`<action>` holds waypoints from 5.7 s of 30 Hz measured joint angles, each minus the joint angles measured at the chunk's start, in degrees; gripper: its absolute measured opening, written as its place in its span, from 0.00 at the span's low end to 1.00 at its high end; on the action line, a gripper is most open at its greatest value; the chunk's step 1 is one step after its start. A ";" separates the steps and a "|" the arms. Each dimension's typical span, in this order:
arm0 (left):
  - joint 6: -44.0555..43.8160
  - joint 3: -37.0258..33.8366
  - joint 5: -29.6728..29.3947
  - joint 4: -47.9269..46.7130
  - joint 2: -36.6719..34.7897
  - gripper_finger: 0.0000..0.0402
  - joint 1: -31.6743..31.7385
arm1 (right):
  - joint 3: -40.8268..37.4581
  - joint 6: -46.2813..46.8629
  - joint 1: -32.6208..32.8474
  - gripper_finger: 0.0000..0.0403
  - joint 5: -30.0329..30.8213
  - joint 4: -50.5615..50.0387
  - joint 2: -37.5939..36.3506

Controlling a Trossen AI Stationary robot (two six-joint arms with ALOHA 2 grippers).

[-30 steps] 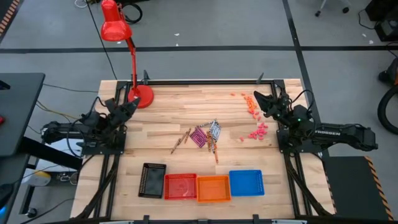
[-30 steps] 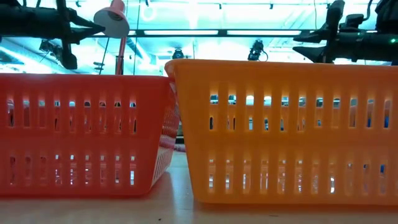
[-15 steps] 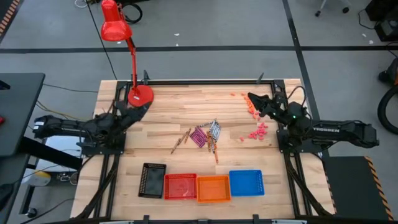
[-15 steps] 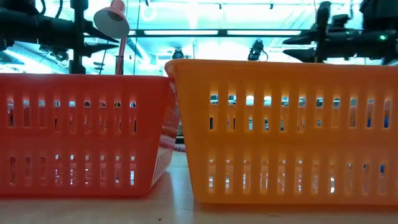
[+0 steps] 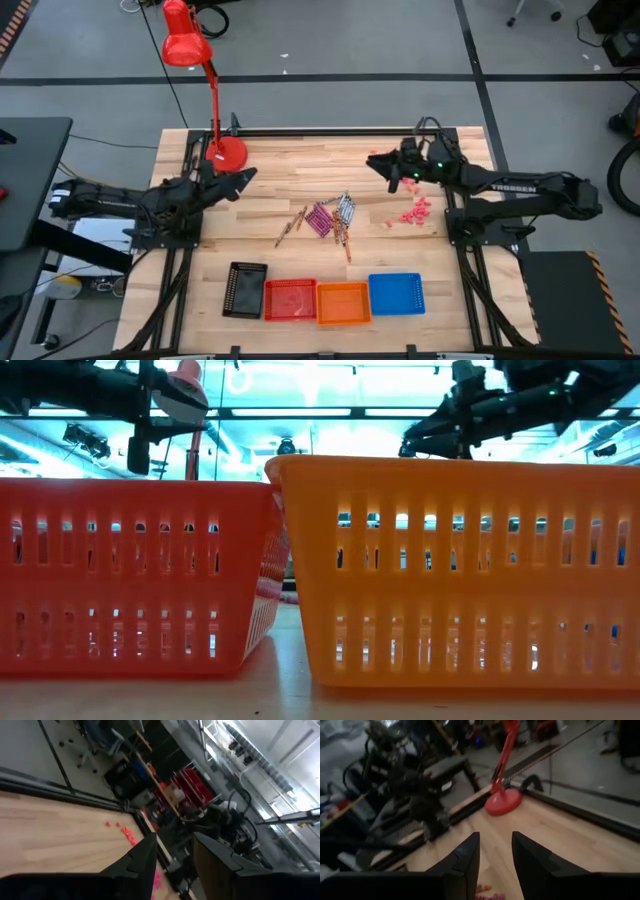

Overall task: Sort crayons
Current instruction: Put the black crayon into the blue bin

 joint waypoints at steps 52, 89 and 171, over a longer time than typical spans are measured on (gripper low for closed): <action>-3.50 17.41 21.27 -28.33 28.26 0.34 0.02 | 23.81 -15.93 5.93 0.29 -4.64 -29.31 27.67; 6.95 17.41 19.69 -30.26 30.33 0.34 -2.25 | 45.80 -33.03 7.96 0.41 3.64 -44.62 55.02; 6.67 17.37 18.72 -30.27 30.33 0.34 -0.68 | 40.34 -41.37 4.62 0.07 0.32 -38.75 55.54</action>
